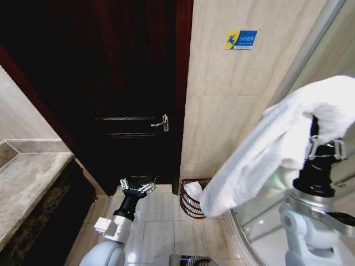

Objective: Discard the used towel into the hamper.

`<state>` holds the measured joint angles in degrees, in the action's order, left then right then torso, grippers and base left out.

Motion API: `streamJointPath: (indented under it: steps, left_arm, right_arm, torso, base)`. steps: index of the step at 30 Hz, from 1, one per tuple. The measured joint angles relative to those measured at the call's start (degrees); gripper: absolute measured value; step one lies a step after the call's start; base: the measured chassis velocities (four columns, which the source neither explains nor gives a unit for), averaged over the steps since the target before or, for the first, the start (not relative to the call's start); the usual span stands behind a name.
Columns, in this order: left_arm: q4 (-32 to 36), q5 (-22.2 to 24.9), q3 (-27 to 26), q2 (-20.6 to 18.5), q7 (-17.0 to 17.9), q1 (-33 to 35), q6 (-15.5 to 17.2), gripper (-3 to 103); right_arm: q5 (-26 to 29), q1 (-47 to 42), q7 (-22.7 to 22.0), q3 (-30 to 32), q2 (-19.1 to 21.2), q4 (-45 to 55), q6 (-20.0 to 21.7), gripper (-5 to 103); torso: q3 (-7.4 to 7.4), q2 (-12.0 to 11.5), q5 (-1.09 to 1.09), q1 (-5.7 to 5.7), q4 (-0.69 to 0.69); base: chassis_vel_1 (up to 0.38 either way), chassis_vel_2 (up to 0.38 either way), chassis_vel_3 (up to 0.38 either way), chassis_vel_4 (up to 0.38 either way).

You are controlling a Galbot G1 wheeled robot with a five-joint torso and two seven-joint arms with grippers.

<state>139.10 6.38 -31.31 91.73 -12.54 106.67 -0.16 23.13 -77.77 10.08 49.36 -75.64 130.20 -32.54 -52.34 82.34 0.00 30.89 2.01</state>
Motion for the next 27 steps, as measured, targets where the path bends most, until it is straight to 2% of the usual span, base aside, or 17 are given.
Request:
streamJointPath:
  steps: [12, 21, 27]
  left_arm:
    - [0.0, 0.0, 0.0, 0.0, 0.0, 0.0, 0.0, 100]
    - [0.0, 0.0, 0.0, 0.0, 0.0, 0.0, 0.0, 100]
    - [0.0, 0.0, 0.0, 0.0, 0.0, 0.0, 0.0, 100]
  right_arm:
    - [1.6, 9.4, 2.1, -2.4, 3.4, -13.4, -1.5, 20]
    - [2.3, 12.1, 4.0, -3.9, 3.4, -18.3, -2.3, 20]
    - [1.4, 14.2, 6.2, -5.8, 1.7, -23.7, -3.7, 20]
  torso:
    - [0.00, 0.0, 0.00, 0.01, 0.00]
    - [0.00, 0.0, 0.00, 0.01, -0.01]
    - [-0.01, 0.0, 0.01, 0.01, -0.01]
  base:
    - [0.000, 0.000, 0.000, 0.000]
    - [0.000, 0.000, 0.000, 0.000]
    - [0.000, 0.000, 0.000, 0.000]
